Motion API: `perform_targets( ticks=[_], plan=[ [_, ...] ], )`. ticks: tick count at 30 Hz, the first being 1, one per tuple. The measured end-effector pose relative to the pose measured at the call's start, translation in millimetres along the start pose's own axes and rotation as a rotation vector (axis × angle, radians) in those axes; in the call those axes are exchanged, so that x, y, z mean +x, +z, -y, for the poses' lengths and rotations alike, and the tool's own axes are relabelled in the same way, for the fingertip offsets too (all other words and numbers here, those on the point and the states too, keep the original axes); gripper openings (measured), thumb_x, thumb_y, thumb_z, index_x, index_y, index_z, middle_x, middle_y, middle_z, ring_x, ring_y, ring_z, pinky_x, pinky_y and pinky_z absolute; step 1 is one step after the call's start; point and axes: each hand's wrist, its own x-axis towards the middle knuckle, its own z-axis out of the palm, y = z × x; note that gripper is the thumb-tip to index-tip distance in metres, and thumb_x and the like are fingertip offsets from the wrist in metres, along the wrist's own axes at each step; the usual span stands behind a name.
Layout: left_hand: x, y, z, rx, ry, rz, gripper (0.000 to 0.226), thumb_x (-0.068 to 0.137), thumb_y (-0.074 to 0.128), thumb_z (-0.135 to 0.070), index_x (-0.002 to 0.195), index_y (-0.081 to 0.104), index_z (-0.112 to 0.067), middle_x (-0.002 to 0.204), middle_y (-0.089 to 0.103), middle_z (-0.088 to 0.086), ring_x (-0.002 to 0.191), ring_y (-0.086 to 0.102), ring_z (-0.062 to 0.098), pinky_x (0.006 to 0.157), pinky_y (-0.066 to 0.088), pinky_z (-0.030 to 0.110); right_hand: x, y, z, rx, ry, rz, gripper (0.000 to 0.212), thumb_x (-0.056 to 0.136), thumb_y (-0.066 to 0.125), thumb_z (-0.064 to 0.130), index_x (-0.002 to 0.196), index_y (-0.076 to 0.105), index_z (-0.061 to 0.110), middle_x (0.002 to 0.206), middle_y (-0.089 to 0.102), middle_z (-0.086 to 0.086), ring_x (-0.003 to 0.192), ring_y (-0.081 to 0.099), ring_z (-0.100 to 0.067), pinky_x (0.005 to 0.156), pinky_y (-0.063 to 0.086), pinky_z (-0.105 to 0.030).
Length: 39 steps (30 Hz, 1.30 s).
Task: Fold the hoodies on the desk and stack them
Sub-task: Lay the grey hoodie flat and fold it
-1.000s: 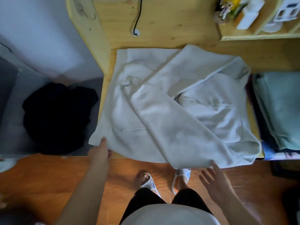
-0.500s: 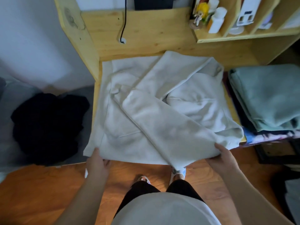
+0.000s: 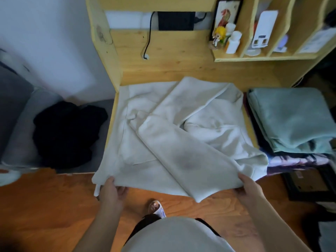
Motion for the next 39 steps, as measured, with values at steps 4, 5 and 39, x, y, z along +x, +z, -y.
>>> perform_targets(
  ticks=[4,5,39],
  plan=[
    [-32,-22,34,-0.023,0.024,-0.071,0.045,0.103,0.05,-0.04,0.142,0.052,-0.019,0.131,0.063,0.011,0.105,0.064,0.031,0.076,0.054,0.04,8,-36,-2,-0.067,0.033,0.01,0.026,0.093,0.067,0.011,0.117,0.058,0.009,0.106,0.067,-0.017,0.088,0.066,-0.031,0.052,0.06,-0.049],
    [-41,-26,43,-0.031,0.033,-0.092,0.045,0.103,0.047,-0.042,0.141,0.053,-0.018,0.13,0.064,0.011,0.103,0.064,0.03,0.075,0.054,0.04,7,-45,0,-0.077,0.032,0.005,0.028,0.092,0.068,0.011,0.118,0.057,0.01,0.106,0.066,-0.017,0.088,0.066,-0.031,0.051,0.06,-0.049],
    [107,247,-100,0.794,0.513,0.358,0.042,0.099,0.054,-0.041,0.136,0.056,-0.022,0.129,0.062,-0.001,0.125,0.054,0.022,0.098,0.042,0.036,105,266,160,-0.545,-0.347,0.077,0.031,0.103,0.049,0.021,0.128,0.055,0.004,0.103,0.06,-0.008,0.091,0.061,-0.024,0.075,0.052,-0.037]
  ],
)
